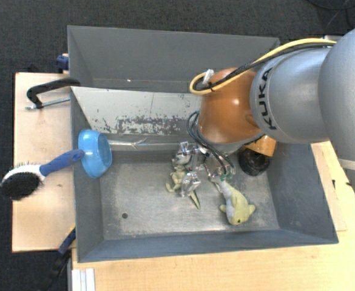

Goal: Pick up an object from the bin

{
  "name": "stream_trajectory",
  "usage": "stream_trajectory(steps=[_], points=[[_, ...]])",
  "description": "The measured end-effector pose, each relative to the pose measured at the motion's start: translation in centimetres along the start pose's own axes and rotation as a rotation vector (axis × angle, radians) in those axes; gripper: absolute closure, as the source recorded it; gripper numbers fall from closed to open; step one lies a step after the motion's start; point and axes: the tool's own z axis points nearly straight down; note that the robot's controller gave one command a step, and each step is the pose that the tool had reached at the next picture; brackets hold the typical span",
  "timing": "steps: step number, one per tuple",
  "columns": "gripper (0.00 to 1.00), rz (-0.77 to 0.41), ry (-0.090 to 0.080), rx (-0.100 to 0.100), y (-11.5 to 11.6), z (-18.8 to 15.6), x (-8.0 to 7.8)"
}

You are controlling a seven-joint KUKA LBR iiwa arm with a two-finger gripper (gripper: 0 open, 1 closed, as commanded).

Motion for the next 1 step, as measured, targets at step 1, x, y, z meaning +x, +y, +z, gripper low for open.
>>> stream_trajectory(steps=[1], points=[[1.00,-0.026,-0.008,0.005,-1.10,-15.64,-0.27]])
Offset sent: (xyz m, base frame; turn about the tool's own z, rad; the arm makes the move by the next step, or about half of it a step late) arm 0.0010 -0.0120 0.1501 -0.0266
